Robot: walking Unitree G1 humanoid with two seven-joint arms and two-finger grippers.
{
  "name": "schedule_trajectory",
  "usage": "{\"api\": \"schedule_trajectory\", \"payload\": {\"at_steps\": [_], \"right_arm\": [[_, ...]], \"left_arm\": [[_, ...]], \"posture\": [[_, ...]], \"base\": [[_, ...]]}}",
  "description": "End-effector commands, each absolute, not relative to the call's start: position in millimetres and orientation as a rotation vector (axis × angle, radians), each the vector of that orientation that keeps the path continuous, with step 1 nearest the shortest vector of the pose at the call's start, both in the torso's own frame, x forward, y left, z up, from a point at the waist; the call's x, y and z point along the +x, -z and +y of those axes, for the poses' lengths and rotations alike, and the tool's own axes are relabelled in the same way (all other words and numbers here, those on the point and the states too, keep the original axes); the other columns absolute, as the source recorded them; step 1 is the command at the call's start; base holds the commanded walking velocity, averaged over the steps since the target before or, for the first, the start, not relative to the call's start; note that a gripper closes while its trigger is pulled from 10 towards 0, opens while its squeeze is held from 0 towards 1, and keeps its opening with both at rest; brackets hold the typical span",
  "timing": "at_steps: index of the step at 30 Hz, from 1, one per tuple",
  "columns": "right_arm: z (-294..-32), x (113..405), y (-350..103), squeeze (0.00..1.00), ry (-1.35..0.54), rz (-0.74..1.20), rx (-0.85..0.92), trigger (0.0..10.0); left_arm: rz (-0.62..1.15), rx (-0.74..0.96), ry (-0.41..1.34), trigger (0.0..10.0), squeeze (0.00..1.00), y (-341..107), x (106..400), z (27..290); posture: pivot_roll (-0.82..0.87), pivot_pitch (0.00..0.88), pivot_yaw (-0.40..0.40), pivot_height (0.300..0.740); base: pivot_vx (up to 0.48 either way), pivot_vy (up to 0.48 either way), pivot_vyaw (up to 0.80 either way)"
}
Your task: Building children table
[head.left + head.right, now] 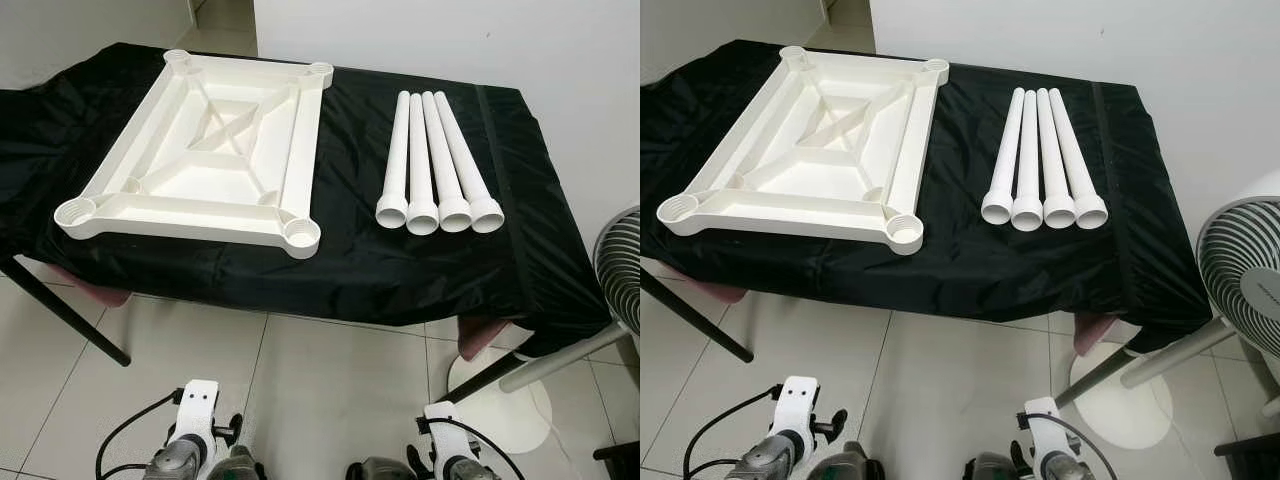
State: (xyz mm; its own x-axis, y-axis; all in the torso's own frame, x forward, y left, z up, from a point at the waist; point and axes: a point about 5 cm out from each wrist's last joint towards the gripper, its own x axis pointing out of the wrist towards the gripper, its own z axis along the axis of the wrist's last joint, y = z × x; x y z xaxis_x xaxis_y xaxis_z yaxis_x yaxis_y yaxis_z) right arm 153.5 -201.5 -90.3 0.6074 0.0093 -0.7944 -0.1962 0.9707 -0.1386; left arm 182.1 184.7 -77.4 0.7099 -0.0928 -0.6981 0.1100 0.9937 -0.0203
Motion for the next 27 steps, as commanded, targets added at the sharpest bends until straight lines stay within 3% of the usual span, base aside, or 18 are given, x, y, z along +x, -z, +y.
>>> {"api": "schedule_trajectory", "payload": {"at_steps": [1, 5, 6, 10, 12, 16, 18, 19, 20, 27], "right_arm": [[-199.8, 159.5, 86.7, 0.0, -0.14, 0.869, -0.189, 10.0], [-198.4, 169.3, 80.7, 0.0, -0.181, 0.809, -0.177, 10.0], [-197.9, 175.4, 76.2, 0.0, -0.25, 0.772, -0.204, 10.0], [-199.2, 182.6, 69.4, 0.0, -0.336, 0.72, -0.245, 10.0], [-204.4, 193.7, 57.2, 0.0, -0.43, 0.636, -0.268, 10.0], [-205.8, 198.6, 50.8, 0.0, -0.485, 0.596, -0.262, 10.0], [-207.1, 206.9, 22.0, 0.0, -0.755, 0.446, -0.247, 10.0], [-207.1, 206.9, 22.0, 0.0, -0.755, 0.446, -0.247, 10.0], [-205.2, 205.5, 4.7, 0.0, -0.923, 0.395, -0.252, 10.0], [-201.8, 207.4, -21.9, 0.0, -1.094, 0.348, -0.24, 10.0]], "left_arm": [[0.707, 0.02, 0.148, 10.0, 0.0, 71.7, 186.7, 186.7], [0.617, 0.021, 0.237, 10.0, 0.0, 62.3, 195.7, 183.6], [0.558, 0.04, 0.371, 10.0, 0.0, 56.3, 196.7, 178.8], [0.495, 0.094, 0.52, 10.0, 0.0, 49.2, 196.0, 174.5], [0.422, 0.152, 0.679, 10.0, 0.0, 39.1, 196.3, 170.7], [0.398, 0.166, 0.754, 10.0, 0.0, 34.6, 196.1, 168.4], [0.336, 0.185, 0.956, 10.0, 0.0, 12.2, 194.1, 167.3], [0.336, 0.185, 0.956, 10.0, 0.0, 12.2, 194.1, 167.3], [0.307, 0.191, 1.043, 10.0, 0.0, -5.2, 194.3, 167.0], [0.278, 0.214, 1.21, 10.0, 0.0, -37.7, 194.6, 166.1]], "posture": [[-0.02, 0.011, -0.001, 0.74], [-0.02, 0.018, -0.002, 0.74], [-0.02, 0.036, -0.008, 0.74], [-0.02, 0.046, -0.01, 0.74], [-0.02, 0.059, -0.012, 0.74], [-0.02, 0.068, -0.01, 0.74], [-0.01, 0.082, -0.012, 0.74], [-0.01, 0.082, -0.012, 0.74], [-0.02, 0.093, -0.008, 0.74], [-0.01, 0.107, -0.002, 0.74]], "base": [[0.0, 0.0, 0.0], [0.0, 0.0, 0.0], [0.0, 0.0, 0.0], [0.0, 0.0, 0.0], [0.0, 0.0, 0.0], [0.0, 0.0, 0.0], [0.0, 0.0, 0.0], [0.0, 0.0, 0.0], [0.0, 0.0, 0.0], [0.0, 0.0, 0.0]]}}
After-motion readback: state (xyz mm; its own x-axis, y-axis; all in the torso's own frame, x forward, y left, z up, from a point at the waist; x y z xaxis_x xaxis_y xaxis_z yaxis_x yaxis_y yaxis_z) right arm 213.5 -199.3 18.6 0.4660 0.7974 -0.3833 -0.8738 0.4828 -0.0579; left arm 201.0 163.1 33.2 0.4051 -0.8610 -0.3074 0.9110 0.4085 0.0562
